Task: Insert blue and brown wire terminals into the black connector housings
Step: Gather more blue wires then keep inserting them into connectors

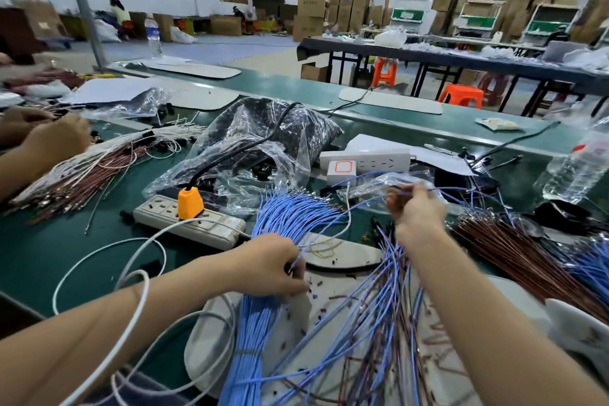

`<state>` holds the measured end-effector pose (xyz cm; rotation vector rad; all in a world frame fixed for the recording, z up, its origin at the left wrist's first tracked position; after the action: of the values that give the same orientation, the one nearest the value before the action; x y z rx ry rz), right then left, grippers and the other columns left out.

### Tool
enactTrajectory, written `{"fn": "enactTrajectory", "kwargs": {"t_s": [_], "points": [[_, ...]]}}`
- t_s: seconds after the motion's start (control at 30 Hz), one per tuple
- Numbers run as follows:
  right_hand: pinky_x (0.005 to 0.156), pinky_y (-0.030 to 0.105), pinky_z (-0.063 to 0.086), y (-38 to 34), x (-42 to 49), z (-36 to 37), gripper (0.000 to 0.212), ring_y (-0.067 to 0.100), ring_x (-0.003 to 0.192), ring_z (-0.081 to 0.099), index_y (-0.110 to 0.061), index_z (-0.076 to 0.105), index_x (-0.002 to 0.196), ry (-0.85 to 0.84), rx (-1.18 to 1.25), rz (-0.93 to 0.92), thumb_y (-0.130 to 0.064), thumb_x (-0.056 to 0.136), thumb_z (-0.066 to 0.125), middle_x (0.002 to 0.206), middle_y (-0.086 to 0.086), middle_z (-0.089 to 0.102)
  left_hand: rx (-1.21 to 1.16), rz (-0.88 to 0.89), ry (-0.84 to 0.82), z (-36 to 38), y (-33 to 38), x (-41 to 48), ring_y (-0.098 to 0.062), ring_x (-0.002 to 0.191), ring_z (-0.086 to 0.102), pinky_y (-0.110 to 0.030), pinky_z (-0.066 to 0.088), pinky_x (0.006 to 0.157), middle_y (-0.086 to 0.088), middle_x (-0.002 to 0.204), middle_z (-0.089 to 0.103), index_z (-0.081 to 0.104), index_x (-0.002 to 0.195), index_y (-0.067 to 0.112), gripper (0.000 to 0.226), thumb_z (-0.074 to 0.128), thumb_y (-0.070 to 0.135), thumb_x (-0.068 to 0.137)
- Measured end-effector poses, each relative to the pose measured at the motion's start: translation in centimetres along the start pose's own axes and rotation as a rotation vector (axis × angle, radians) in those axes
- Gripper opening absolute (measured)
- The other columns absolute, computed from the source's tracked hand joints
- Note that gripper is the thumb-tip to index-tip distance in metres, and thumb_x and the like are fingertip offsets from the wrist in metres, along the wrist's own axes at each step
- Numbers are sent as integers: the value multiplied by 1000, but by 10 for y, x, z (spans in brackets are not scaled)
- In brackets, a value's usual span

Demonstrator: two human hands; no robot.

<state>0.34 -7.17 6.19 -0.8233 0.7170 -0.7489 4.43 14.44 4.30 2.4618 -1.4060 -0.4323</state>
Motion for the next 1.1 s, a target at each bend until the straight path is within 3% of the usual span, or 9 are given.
{"fn": "enactTrajectory", "kwargs": {"t_s": [0.13, 0.33, 0.43, 0.57, 0.67, 0.83, 0.97, 1.03, 1.1], "points": [[45, 19, 50, -41, 3, -17, 30, 15, 54, 58, -10, 49, 79, -9, 16, -83, -30, 101, 44, 75, 13, 62, -506, -2, 216, -16, 0, 6, -10, 45, 27, -21, 22, 45, 7, 49, 35, 72, 84, 14, 25, 55, 26, 96], [48, 17, 50, -53, -8, -41, 32, 13, 53, 59, -9, 54, 85, -96, 45, -84, -33, 102, 41, 80, 12, 64, -512, 120, 435, -14, 45, 40, -3, 39, 32, -13, 23, 44, 13, 40, 38, 62, 72, 13, 27, 53, 16, 97], [48, 17, 51, -54, -9, -52, 31, 10, 49, 61, -8, 58, 86, -142, 42, -85, -29, 102, 42, 77, 11, 65, -501, 127, 556, -10, 60, 59, -6, 47, 34, -25, 29, 50, 8, 52, 45, 61, 77, 11, 25, 58, 29, 94], [50, 18, 51, -67, -6, -69, 34, 13, 55, 63, -9, 62, 86, -130, 163, -107, -31, 102, 41, 66, 8, 69, -439, 153, 489, 14, 75, 82, -14, 52, 37, -29, 31, 54, -5, 56, 51, 59, 78, 18, 20, 62, 33, 91], [54, 19, 53, -82, -6, -76, 30, 12, 59, 66, -12, 65, 94, -174, 192, -131, -36, 98, 47, 71, 7, 71, -493, 200, 467, 23, 79, 88, -6, 50, 35, -22, 30, 52, 8, 54, 46, 60, 75, 15, 20, 61, 24, 93], [52, 17, 49, -24, -30, -81, 18, 11, 62, 61, -14, 75, 88, -469, -370, -171, -23, 83, 60, 78, 7, 71, -526, 278, 411, 31, 81, 91, -5, 55, 36, -20, 31, 53, 6, 56, 45, 64, 75, 13, 18, 64, 19, 91], [48, 19, 49, -7, -34, -98, 24, 16, 54, 62, -10, 68, 78, -354, -248, -247, -29, 81, 54, 70, 12, 71, -504, 295, 329, 37, 83, 86, 1, 68, 51, -19, 38, 63, 10, 76, 62, 69, 102, 18, 20, 55, 30, 94], [48, 21, 51, -15, -30, -104, 24, 21, 50, 64, -9, 59, 81, -305, -114, -235, -30, 86, 48, 68, 15, 70, -653, 248, 315, 34, 80, 86, 11, 85, 54, -11, 38, 76, 11, 89, 64, 60, 125, 17, 33, 43, 24, 97], [49, 22, 53, -20, -28, -106, 28, 22, 50, 64, -10, 58, 83, -290, -61, -248, -33, 88, 44, 66, 15, 70, -709, 226, 323, 31, 78, 86, 9, 80, 50, -12, 37, 77, 7, 91, 61, 46, 137, 17, 39, 41, 9, 99]]}}
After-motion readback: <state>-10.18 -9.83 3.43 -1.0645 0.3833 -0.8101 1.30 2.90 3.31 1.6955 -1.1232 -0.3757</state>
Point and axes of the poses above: each hand's wrist, its own x-axis towards the middle knuckle, its own z-axis out of the palm, y = z × x, the point moved 3 cm from there along x, towards the middle knuckle
